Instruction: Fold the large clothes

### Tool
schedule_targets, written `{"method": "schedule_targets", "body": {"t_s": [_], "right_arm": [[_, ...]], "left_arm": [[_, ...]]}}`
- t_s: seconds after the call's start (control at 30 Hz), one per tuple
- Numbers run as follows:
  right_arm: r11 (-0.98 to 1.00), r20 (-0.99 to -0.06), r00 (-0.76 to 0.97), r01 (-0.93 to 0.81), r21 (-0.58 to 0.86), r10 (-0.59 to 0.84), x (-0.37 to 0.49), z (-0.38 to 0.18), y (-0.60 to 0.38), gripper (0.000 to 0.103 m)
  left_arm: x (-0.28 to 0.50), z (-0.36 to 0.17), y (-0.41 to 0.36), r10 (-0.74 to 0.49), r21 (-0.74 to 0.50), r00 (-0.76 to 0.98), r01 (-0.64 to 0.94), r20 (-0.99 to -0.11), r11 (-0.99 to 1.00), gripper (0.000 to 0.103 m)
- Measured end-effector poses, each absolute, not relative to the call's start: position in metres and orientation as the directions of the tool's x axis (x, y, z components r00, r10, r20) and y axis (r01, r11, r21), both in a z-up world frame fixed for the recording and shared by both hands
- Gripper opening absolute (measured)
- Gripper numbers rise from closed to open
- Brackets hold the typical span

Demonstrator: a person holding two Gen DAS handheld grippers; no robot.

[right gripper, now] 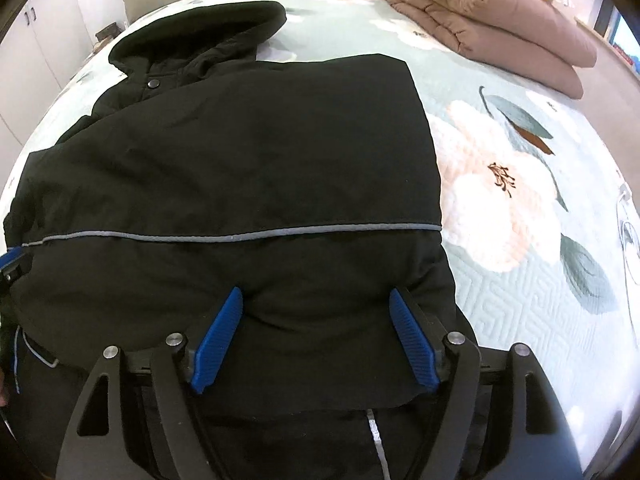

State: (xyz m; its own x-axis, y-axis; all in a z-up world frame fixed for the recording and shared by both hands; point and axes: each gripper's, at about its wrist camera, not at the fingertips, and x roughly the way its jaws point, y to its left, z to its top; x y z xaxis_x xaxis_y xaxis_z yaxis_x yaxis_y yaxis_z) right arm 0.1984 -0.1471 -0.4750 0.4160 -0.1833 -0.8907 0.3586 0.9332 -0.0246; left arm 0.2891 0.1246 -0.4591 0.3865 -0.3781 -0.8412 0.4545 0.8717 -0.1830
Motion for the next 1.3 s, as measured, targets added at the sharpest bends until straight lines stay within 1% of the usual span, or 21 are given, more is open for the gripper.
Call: {"method": "schedule_targets", "body": {"t_s": [0.1,0.2,0.3,0.37,0.47,0.53,0.63,0.73,0.77,0.8,0.87,0.93,0.97,1.03,1.1,1.13,1.2,1.27,1.3], "right_arm": [[0.932,-0.886,0.420,0.361,-0.034,-0.195,0.200,-0.477,-0.145,0.079],[0.935,-0.881,0.427,0.352,-0.045,-0.204,0.194,-0.477,-0.144,0.080],[0.942,-0.903,0.396,0.336,-0.027,-0.167,0.198,-0.473,-0.147,0.081],[0.945,-0.914,0.380,0.328,-0.009,-0.140,0.200,-0.461,-0.152,0.079],[0.950,-0.865,0.479,0.312,0.008,-0.150,0.194,-0.411,-0.157,0.080],[0.953,-0.851,0.505,0.302,0.016,-0.146,0.202,-0.389,-0.164,0.080],[0.954,-0.829,0.554,0.283,0.096,-0.081,0.230,-0.363,-0.182,0.080],[0.934,-0.790,0.610,0.312,0.174,-0.057,0.278,-0.342,-0.208,0.080],[0.922,-0.778,0.624,0.337,0.192,-0.066,0.290,-0.339,-0.216,0.080],[0.906,-0.771,0.633,0.362,0.219,-0.067,0.307,-0.337,-0.226,0.080],[0.882,-0.767,0.641,0.375,0.286,-0.024,0.346,-0.344,-0.240,0.080],[0.872,-0.775,0.632,0.380,0.308,-0.001,0.381,-0.358,-0.248,0.080],[0.876,-0.782,0.624,0.376,0.303,0.003,0.393,-0.364,-0.250,0.080],[0.895,-0.809,0.588,0.359,0.266,0.005,0.425,-0.383,-0.249,0.080],[0.920,-0.838,0.546,0.326,0.218,0.005,0.454,-0.407,-0.244,0.079],[0.929,-0.847,0.532,0.315,0.196,-0.001,0.464,-0.415,-0.241,0.076],[0.946,-0.861,0.508,0.281,0.160,-0.005,0.483,-0.432,-0.236,0.073],[0.952,-0.875,0.485,0.270,0.142,-0.007,0.498,-0.446,-0.234,0.057],[0.954,-0.880,0.475,0.268,0.134,-0.010,0.505,-0.454,-0.234,0.052]], "left_arm": [[0.289,-0.462,0.128,-0.393,-0.201,0.399,0.443,-0.829,0.874,0.058],[0.283,-0.459,0.128,-0.372,-0.179,0.414,0.434,-0.831,0.883,0.058],[0.285,-0.446,0.124,-0.360,-0.191,0.394,0.406,-0.846,0.894,0.058],[0.289,-0.428,0.126,-0.390,-0.233,0.379,0.399,-0.839,0.887,0.058],[0.299,-0.388,0.135,-0.449,-0.294,0.416,0.385,-0.791,0.875,0.058],[0.311,-0.363,0.136,-0.447,-0.281,0.463,0.385,-0.766,0.879,0.058],[0.343,-0.334,0.127,-0.444,-0.266,0.502,0.388,-0.742,0.882,0.058],[0.387,-0.320,0.103,-0.393,-0.222,0.510,0.364,-0.765,0.904,0.058],[0.400,-0.318,0.098,-0.385,-0.227,0.508,0.346,-0.770,0.910,0.058],[0.415,-0.315,0.094,-0.400,-0.259,0.506,0.326,-0.764,0.909,0.058],[0.445,-0.318,0.086,-0.446,-0.340,0.475,0.295,-0.758,0.893,0.058],[0.477,-0.337,0.075,-0.493,-0.421,0.413,0.258,-0.766,0.870,0.058],[0.491,-0.346,0.069,-0.500,-0.435,0.396,0.248,-0.770,0.866,0.058],[0.517,-0.368,0.049,-0.472,-0.412,0.368,0.234,-0.801,0.881,0.058],[0.534,-0.385,0.032,-0.464,-0.398,0.351,0.246,-0.813,0.884,0.058],[0.540,-0.391,0.026,-0.449,-0.380,0.354,0.250,-0.820,0.891,0.058],[0.556,-0.403,0.012,-0.421,-0.340,0.369,0.266,-0.828,0.902,0.058],[0.571,-0.419,0.001,-0.380,-0.299,0.367,0.260,-0.849,0.918,0.058],[0.578,-0.426,-0.002,-0.357,-0.279,0.356,0.251,-0.864,0.927,0.055]]}}
